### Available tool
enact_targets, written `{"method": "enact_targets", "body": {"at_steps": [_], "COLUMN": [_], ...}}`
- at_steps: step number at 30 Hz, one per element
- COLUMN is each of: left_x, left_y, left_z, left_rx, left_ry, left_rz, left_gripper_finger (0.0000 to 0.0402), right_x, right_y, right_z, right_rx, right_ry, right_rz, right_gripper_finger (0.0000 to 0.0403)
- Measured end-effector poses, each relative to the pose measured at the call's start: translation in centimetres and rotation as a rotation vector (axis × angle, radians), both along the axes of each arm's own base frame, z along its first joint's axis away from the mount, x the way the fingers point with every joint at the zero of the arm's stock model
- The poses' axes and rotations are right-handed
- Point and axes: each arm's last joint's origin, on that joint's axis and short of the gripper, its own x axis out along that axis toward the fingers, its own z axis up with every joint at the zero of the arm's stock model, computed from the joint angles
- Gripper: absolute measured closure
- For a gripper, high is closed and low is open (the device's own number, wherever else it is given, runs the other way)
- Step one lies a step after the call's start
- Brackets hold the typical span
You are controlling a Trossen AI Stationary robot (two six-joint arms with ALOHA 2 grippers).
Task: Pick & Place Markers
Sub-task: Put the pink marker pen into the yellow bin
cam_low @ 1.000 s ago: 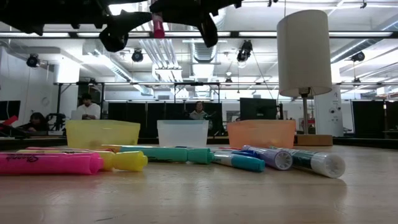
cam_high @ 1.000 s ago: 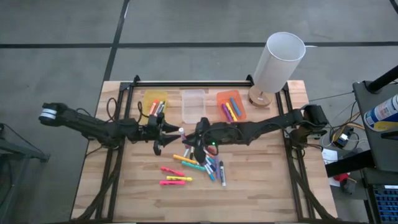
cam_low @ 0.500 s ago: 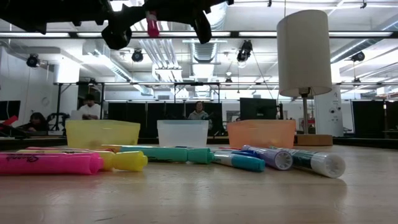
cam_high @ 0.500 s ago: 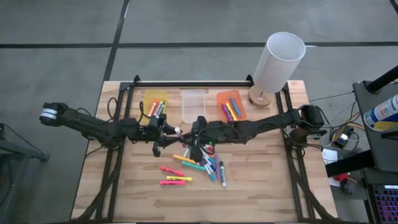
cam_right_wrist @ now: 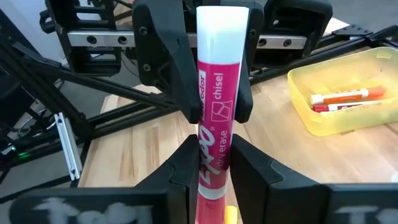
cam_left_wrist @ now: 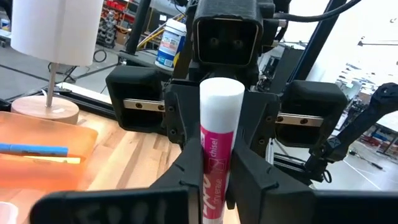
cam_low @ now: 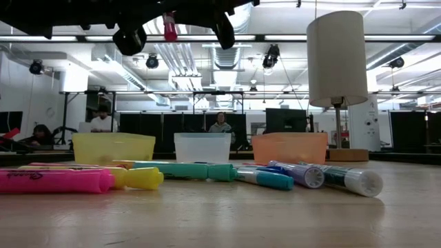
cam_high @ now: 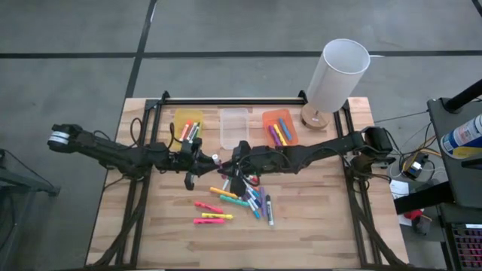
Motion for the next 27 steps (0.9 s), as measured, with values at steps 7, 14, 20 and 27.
{"method": "enact_targets", "body": {"at_steps": [7,14,20,27], "left_x": [0.0,-0.9,-2.5,-5.1], "left_y": [0.0,0.2,1.0,2.6], "left_z": [-0.3,-0.7,-1.6,-2.5], "left_rx": [0.005,0.003,0.032,0.112], "left_ry": [0.031,0.131,0.290,0.436], "left_rz": [0.000,0.035,0.225,0.706], "left_gripper_finger": [0.0355,0.0348,0.0347,0.0345], "right_x": [-0.2,-0.9,-1.6,-1.8], "right_y": [0.0,-0.3,-0.4,-0.4], "right_z": [-0.4,-1.9,-2.9,-3.6], "right_rx": [-0.027,-0.067,-0.090,-0.069], "right_ry": [0.048,0.210,0.317,0.334], "right_rz": [0.008,-0.016,-0.045,-0.060], "right_gripper_finger": [0.0313,0.0282,0.0265,0.0265]}}
